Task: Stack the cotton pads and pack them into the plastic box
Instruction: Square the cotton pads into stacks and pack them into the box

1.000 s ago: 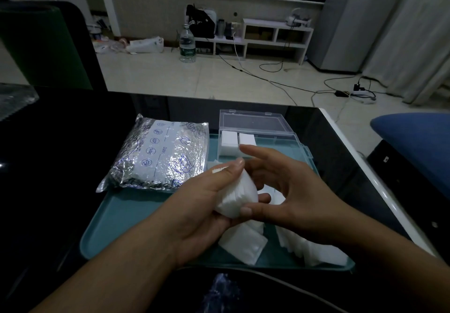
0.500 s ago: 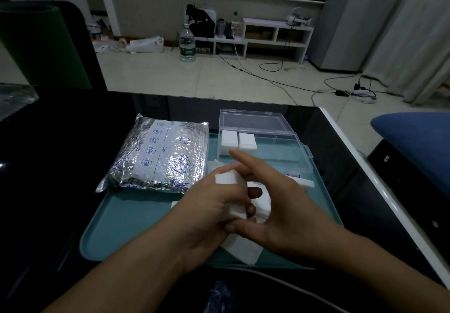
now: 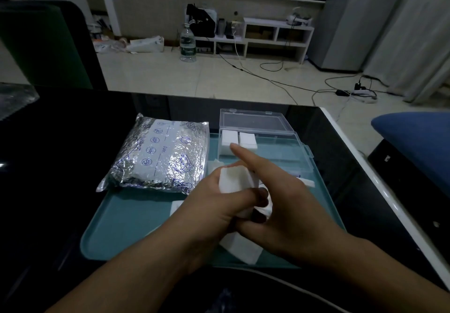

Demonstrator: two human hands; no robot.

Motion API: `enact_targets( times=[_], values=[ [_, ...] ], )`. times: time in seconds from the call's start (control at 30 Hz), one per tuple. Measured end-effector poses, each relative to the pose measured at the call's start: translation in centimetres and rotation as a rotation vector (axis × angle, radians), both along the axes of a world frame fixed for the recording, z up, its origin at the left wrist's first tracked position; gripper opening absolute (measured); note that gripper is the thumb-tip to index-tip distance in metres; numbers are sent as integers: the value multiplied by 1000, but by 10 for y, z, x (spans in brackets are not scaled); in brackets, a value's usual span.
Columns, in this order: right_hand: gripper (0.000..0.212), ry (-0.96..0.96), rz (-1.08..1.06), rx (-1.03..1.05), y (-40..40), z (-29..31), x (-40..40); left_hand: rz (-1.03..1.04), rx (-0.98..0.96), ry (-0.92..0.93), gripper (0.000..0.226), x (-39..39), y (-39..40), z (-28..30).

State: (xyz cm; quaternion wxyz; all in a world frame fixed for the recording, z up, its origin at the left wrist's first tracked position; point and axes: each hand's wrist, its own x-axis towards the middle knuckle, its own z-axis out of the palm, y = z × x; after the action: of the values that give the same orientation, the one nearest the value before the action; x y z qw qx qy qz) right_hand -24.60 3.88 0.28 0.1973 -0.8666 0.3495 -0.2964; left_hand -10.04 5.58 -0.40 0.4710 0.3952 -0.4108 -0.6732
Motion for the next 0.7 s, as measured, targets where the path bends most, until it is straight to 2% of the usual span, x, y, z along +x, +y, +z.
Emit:
enact_targets(
  times=[0.1, 0.37, 0.53, 0.7],
  values=[
    [101, 77, 21, -43, 1, -1, 0, 2, -23, 3, 26, -1, 2, -1],
    [107, 145, 39, -37, 2, -2, 2, 63, -14, -46, 51, -2, -1, -8],
    [107, 110, 10, -66, 1, -5, 2, 38, -42, -52, 37, -4, -1, -10],
    [108, 81, 1, -100, 0, -3, 2, 24, -38, -64, 33, -2, -2, -11]
  ],
)
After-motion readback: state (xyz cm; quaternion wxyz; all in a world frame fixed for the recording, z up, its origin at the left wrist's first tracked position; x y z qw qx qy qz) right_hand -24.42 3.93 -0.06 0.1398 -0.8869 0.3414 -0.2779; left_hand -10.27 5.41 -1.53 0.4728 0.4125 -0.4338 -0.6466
